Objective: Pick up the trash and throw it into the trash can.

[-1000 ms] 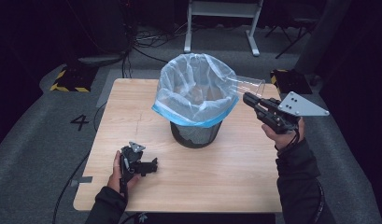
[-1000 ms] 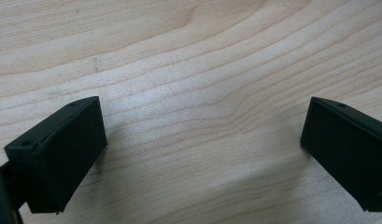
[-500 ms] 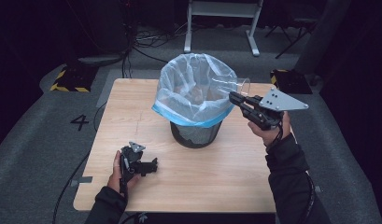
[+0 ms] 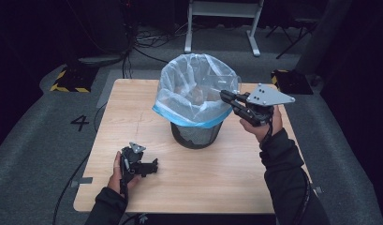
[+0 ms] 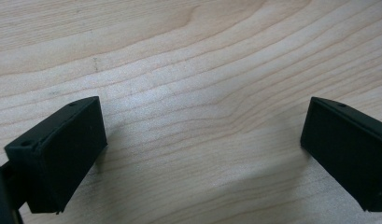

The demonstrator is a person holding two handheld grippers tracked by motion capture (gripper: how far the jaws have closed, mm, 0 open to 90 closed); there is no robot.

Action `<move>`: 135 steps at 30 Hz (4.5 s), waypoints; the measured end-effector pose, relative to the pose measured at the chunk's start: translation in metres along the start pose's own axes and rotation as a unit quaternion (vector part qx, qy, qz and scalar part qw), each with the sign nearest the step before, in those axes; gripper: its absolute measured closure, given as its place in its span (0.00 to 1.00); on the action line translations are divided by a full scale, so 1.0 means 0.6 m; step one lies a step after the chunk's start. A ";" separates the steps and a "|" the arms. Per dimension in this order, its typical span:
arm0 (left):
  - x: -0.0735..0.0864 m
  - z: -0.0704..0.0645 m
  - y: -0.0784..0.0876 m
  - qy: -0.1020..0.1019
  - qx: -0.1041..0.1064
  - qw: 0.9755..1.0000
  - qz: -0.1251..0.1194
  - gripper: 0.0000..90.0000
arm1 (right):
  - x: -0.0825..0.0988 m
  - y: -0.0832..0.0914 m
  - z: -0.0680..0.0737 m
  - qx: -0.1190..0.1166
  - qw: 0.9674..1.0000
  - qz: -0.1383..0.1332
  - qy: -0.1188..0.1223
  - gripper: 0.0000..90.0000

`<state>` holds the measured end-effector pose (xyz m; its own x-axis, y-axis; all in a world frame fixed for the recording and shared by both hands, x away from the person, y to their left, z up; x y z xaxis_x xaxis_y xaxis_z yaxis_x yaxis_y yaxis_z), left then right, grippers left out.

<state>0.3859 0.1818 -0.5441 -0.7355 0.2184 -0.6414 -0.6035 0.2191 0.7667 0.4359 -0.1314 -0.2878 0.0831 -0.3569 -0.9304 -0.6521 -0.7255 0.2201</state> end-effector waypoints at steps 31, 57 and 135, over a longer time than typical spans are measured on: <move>0.000 -0.002 0.000 -0.004 0.006 1.000 -0.001 0.00 | -0.002 -0.041 0.003 -0.009 0.999 0.040 -0.012 0.85; 0.000 -0.002 0.000 -0.006 0.003 1.000 0.002 0.00 | -0.002 -0.004 0.000 0.009 0.999 0.011 -0.029 0.45; 0.000 -0.003 0.000 -0.004 0.006 1.000 0.001 0.00 | 0.352 0.105 0.033 0.000 0.977 0.202 -0.063 0.24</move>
<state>0.3856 0.1803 -0.5441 -0.7339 0.2268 -0.6403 -0.5982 0.2308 0.7674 0.3974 -0.2411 -0.4763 -0.2749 -0.5395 -0.7958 -0.6125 -0.5398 0.5775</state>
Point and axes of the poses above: each handheld gripper's, and its own axes: y roughly backward along the jaws, x roughly out of its underside, z roughly to its left, the point moved 5 cm from there along -y, roughly forward along the jaws, and after that the axes turned 1 degree about z, right-handed, at the moved point
